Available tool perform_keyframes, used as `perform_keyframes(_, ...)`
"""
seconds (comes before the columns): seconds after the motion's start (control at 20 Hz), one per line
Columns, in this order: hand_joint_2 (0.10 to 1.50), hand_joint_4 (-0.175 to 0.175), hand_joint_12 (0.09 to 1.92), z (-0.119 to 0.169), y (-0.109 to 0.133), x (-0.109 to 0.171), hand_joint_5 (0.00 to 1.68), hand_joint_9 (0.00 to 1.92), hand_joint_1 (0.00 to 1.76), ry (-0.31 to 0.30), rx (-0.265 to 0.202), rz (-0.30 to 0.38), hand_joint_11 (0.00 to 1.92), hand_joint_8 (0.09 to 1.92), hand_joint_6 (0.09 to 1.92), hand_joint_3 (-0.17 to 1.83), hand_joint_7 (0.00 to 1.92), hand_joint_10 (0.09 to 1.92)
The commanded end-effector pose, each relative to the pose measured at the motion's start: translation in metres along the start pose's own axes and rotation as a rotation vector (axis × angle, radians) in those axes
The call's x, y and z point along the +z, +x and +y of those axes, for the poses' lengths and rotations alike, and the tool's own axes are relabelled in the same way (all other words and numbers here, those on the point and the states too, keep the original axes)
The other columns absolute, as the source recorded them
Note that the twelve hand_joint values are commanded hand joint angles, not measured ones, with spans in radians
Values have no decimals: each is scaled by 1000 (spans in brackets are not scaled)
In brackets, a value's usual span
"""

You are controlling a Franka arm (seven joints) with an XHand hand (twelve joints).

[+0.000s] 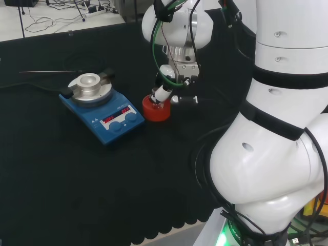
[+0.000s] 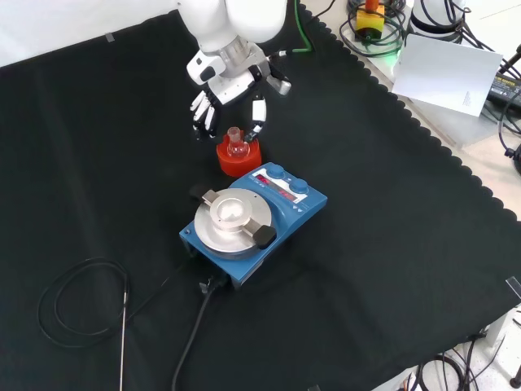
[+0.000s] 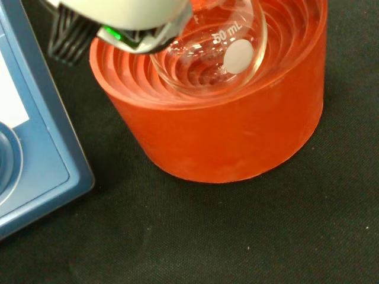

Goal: Pick up the round-bottom flask.

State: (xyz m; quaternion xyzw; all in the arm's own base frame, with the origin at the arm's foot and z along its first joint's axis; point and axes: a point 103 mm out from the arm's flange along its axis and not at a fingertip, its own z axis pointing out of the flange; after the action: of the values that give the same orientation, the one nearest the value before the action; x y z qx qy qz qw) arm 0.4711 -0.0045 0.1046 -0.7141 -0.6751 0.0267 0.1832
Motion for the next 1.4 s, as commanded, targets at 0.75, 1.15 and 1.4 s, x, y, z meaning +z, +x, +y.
perform_keyframes(0.75,813,121,1345,-1,-1,-12,1056,608,1033,-43,2,22,362,713,912,478,376,633)
perform_keyframes(1.15,643,102,1300,-2,7,-22,1145,732,1109,-34,5,15,476,671,970,807,525,567)
perform_keyframes(1.4,622,84,1294,-6,17,-43,1146,748,1115,-50,3,11,493,669,993,851,536,558)
